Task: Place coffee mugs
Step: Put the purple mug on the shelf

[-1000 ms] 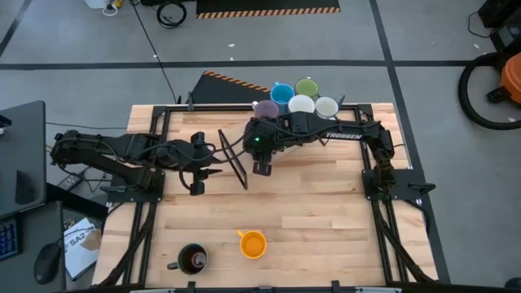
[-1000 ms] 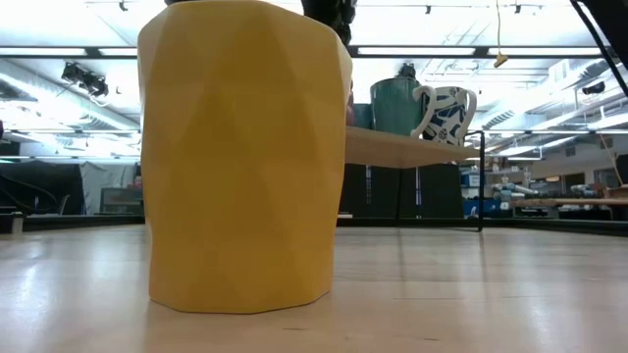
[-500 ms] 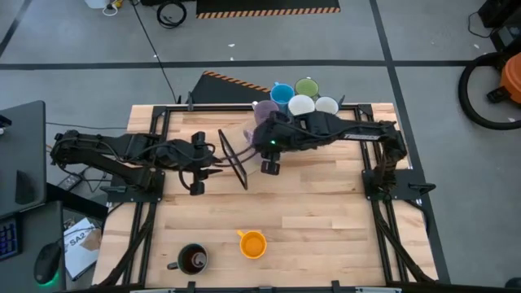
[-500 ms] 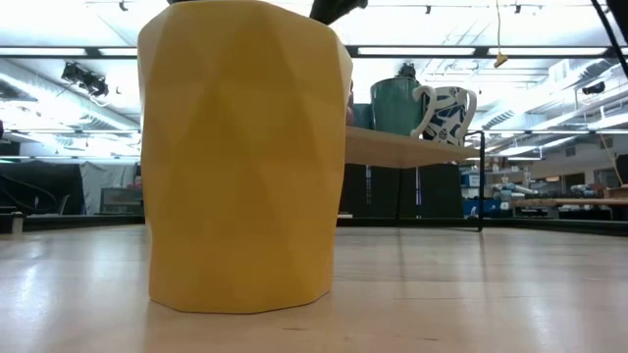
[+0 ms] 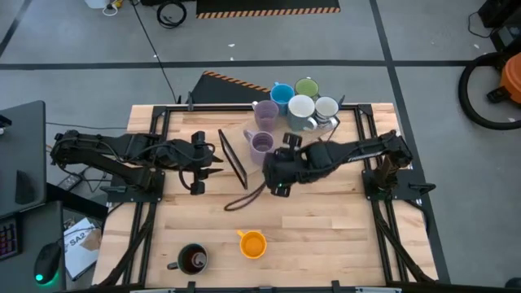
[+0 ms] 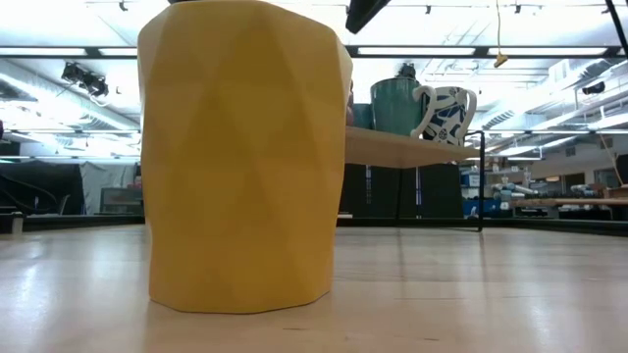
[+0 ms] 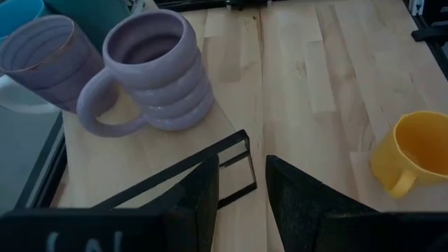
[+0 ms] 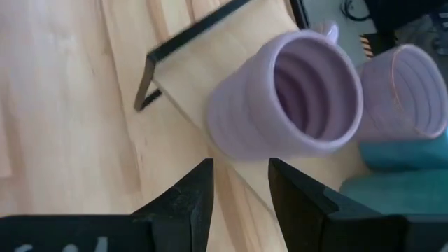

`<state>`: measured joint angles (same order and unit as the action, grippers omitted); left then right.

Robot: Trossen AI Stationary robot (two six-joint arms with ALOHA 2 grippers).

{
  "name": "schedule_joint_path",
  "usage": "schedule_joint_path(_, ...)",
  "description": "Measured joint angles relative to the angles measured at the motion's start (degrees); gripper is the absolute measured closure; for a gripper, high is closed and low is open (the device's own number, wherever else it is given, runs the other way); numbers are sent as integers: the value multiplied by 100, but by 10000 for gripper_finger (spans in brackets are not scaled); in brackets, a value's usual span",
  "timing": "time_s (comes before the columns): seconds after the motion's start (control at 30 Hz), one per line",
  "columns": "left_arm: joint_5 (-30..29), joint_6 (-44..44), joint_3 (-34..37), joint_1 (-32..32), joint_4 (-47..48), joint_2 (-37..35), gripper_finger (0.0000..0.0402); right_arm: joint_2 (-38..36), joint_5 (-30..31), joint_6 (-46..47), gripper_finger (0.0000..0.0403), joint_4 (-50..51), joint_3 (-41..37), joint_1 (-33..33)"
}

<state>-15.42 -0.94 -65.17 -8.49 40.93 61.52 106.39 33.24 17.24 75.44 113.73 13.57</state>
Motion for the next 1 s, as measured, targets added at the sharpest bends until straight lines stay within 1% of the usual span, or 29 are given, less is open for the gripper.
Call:
schedule_joint_path(0.13,-2,-21,0,0,90,0,276,-23,296,226,260,-228,-350,187)
schedule_joint_path(0.27,-2,-73,0,0,114,0,276,-101,615,256,260,-746,-852,382)
schedule_joint_path(0.4,-2,-104,0,0,135,2,276,-393,860,279,260,-1519,-1520,480)
schedule_joint_path(0.6,-1,-121,0,0,118,2,276,-724,1292,641,260,-2461,-2414,516)
schedule_joint_path(0.8,-1,-145,0,0,113,2,276,-1008,1403,668,260,-3395,-3209,544)
schedule_joint_path(0.9,-2,-144,0,0,123,2,276,-1185,1565,684,260,-3597,-3585,536)
schedule_joint_path(1.0,0,-143,0,0,133,2,276,-1396,1650,684,260,-4040,-4006,541)
